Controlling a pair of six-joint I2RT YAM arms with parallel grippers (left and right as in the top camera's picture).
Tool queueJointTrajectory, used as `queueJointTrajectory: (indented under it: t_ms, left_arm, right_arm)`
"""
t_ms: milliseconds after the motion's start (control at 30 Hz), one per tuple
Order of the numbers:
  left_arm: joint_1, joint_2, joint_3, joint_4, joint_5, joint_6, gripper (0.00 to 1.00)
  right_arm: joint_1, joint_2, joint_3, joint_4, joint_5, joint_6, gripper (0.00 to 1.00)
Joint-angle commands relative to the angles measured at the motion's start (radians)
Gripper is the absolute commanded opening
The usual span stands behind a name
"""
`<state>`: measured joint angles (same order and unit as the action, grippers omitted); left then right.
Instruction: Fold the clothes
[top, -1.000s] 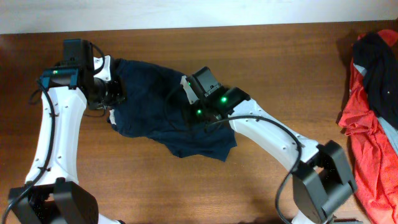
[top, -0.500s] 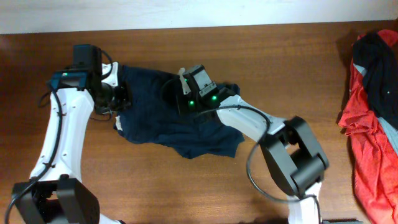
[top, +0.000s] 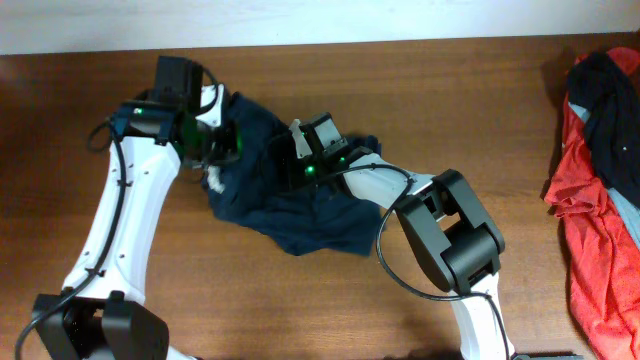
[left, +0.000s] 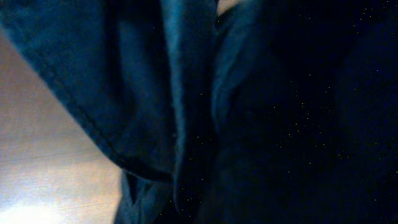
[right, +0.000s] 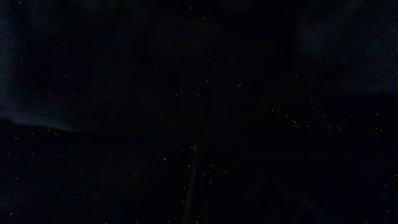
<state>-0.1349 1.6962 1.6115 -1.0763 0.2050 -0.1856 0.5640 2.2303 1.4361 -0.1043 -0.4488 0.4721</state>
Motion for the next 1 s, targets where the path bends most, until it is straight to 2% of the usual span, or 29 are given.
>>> queueJointTrajectory:
  t_ms: [0,233,533,700,967]
  left_arm:
    - [-0.036,-0.023,0.046,0.048,0.006,-0.071,0.01]
    - [-0.053,-0.023,0.046,0.047,-0.019,-0.094,0.0]
    - [-0.093,-0.023,0.046,0.039,-0.042,-0.071,0.0]
    - [-0.182,-0.023,0.047,0.039,-0.205,-0.092,0.01]
    - [-0.37,-0.023,0.046,0.048,-0.561,-0.157,0.01]
  right_arm:
    - [0.011,0.005,0.002,-0.028,-0.092,0.006,0.04]
    - [-0.054,-0.167,0.002,-0.216,-0.079,-0.058,0.05]
    - [-0.154,-0.455,0.002,-0.525,0.129,-0.074,0.05]
    - [-0.228,-0.492,0.002,-0.629,0.151,-0.071,0.04]
    - [-0.391,-0.491,0.002,-0.758,0.147,-0.075,0.04]
